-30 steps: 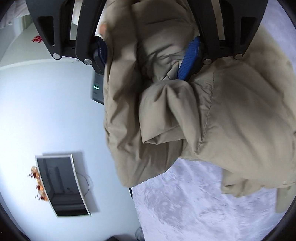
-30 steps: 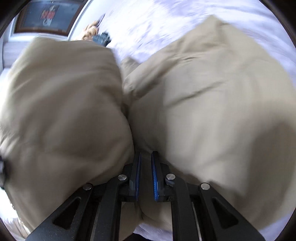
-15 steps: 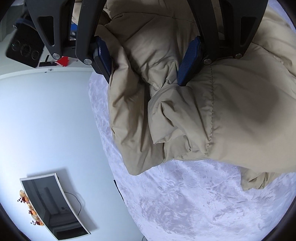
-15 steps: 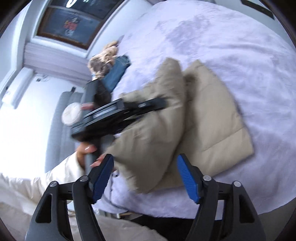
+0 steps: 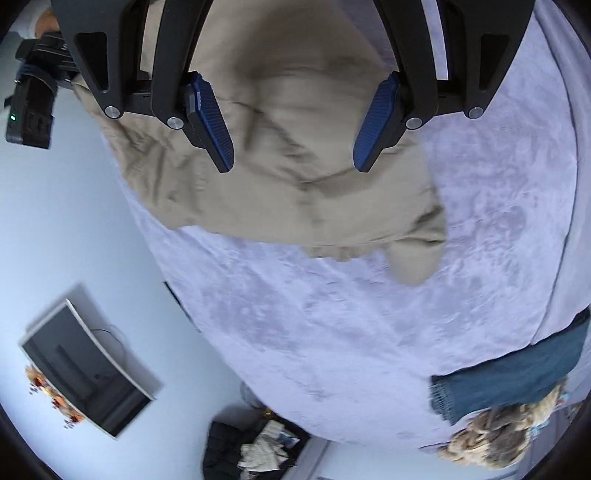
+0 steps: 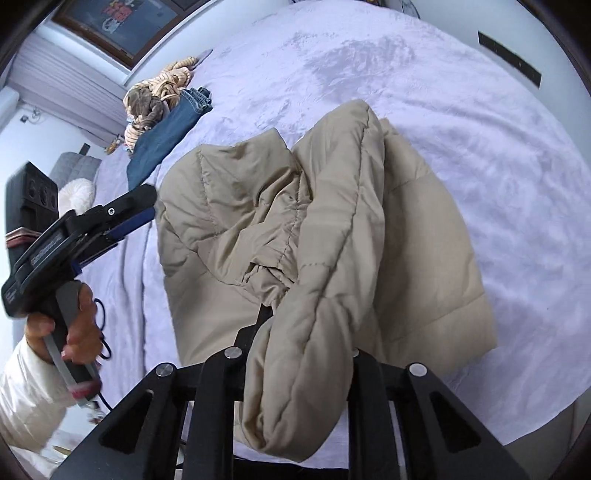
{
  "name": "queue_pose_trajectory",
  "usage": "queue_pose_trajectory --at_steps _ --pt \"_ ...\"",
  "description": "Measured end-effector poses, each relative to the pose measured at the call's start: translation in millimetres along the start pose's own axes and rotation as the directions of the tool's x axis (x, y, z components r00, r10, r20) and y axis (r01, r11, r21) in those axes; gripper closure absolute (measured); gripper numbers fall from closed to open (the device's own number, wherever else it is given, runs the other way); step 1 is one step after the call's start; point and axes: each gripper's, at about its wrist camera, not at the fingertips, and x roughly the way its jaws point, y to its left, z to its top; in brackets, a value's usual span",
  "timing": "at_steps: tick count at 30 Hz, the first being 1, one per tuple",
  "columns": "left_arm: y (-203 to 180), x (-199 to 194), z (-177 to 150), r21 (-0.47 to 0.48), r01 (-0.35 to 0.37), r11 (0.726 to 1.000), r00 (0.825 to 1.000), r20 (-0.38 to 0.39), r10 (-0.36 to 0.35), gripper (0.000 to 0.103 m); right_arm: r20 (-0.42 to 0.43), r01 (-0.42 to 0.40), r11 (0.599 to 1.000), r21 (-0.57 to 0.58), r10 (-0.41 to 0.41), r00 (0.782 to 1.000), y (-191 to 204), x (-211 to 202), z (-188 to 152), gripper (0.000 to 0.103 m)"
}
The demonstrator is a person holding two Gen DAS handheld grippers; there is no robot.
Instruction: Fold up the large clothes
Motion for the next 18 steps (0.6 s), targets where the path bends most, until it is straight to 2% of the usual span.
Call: queue_pose_trajectory --at_steps 2,4,9,14,17,18 --pt "18.5 18.3 1.3 -0.055 -0.027 0.998 0.999 -0.018 0.026 0.035 0.011 0.014 1.0 0.006 -0.014 1.0 -9.0 1.2 2.0 0.083" --pt "16.0 34.8 2.6 -0.05 -0.032 0.998 0.999 -0.018 0.032 0.035 0.024 0.025 0.999 0.024 -0.025 0.999 -21.6 -2.4 -3.2 0.083" --pt "-42.9 82.9 16.3 0.061 -0.072 0.995 0.997 0.005 0.072 0.035 0.056 0.056 0.996 0.064 -0.06 0.997 -55.7 -10.6 -7.3 0.083" --pt "-94.4 124.4 28.7 0.14 -0.1 0.985 0.995 -0.002 0.101 0.035 0.057 0.05 0.984 0.169 -0.061 0.997 -109.6 -11.7 -11.3 0.083" --pt "-105.9 143.2 26.9 0.17 -0.125 0.977 0.991 -0.023 0.131 0.035 -0.006 0.035 0.973 0.229 -0.034 0.999 -143.3 2.5 -15.2 0.075" --pt "-106.9 145.5 26.0 0.176 -0.133 0.975 0.99 -0.023 0.139 0.035 -0.035 0.026 0.964 0.266 -0.018 0.999 -153.4 4.3 -17.1 0.067"
